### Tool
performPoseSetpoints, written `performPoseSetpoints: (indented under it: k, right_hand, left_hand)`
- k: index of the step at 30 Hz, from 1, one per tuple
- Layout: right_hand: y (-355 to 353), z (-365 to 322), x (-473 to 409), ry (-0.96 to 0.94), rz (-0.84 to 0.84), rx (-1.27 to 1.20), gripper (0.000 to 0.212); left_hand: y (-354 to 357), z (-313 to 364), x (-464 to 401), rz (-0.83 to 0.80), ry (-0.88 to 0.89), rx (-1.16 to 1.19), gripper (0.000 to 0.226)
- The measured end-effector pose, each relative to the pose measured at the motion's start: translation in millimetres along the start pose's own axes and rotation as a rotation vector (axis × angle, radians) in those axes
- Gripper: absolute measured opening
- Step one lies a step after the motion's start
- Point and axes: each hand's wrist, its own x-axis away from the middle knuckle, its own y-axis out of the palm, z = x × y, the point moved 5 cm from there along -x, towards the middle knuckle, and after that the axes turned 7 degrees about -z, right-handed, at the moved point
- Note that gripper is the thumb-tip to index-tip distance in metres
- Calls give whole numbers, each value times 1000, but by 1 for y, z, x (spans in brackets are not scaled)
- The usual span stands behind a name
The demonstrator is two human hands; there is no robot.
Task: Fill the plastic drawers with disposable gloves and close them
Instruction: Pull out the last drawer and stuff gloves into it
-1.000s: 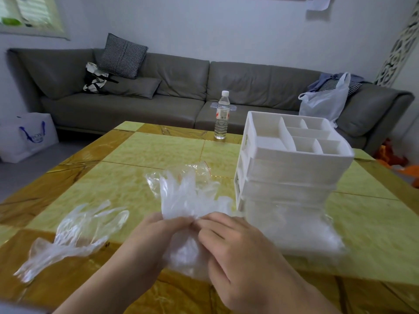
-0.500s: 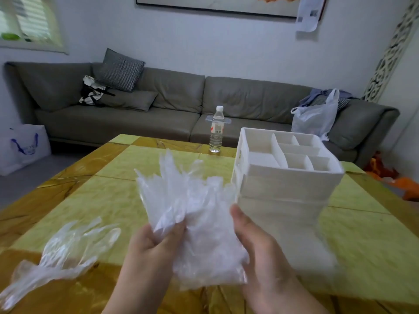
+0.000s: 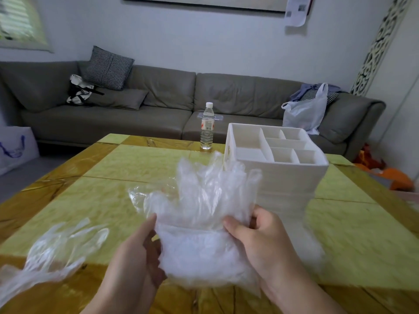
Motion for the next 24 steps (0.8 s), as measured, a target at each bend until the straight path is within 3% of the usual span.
performPoseSetpoints:
  k: [2, 5, 8, 10, 13, 16, 20, 24]
  right_hand:
    - [-2, -1, -1, 9, -33, -5, 17]
    - [-3, -3, -2, 16, -129, 15, 19]
    - [0, 1, -4, 28, -179, 34, 15]
    - [3, 6, -4, 57, -176, -11, 11]
    - [13, 15, 1, 199, -217, -266, 43]
    - [26, 21, 7, 270, -279, -445, 49]
    - [40, 27, 10, 206, -245, -521, 35]
    - [29, 27, 4, 56, -28, -451, 21]
  left_hand:
    - [7, -1, 5, -162, -98, -26, 50]
    - [17, -4, 11, -322, -198, -109, 23]
    - [4, -11, 0, -209, -125, -192, 30]
    - [-1, -9, -3, -93, -8, -267, 22]
    - [-8, 7, -1, 110, 269, -488, 8]
    - [-18, 20, 2, 356, 482, -645, 16]
    - [-1, 14, 9, 295, 553, -582, 5]
    - [11, -2, 11, 178, 528, -488, 5]
